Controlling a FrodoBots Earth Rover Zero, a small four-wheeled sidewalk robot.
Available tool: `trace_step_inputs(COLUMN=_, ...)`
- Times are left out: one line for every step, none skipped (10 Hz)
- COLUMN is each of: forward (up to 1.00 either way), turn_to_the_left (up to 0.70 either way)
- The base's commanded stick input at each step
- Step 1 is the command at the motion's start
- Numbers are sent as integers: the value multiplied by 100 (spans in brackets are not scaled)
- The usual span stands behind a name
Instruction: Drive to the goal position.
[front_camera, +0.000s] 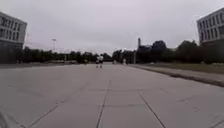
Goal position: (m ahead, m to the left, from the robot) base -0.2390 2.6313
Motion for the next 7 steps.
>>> trace_step_inputs(forward=70, turn_to_the_left=0)
trace_step_inputs(forward=70, turn_to_the_left=0)
trace_step_inputs(forward=70, turn_to_the_left=0)
trace_step_inputs(forward=70, turn_to_the_left=0)
trace_step_inputs(forward=70, turn_to_the_left=0)
trace_step_inputs(forward=70, turn_to_the_left=0)
trace_step_inputs(forward=70, turn_to_the_left=0)
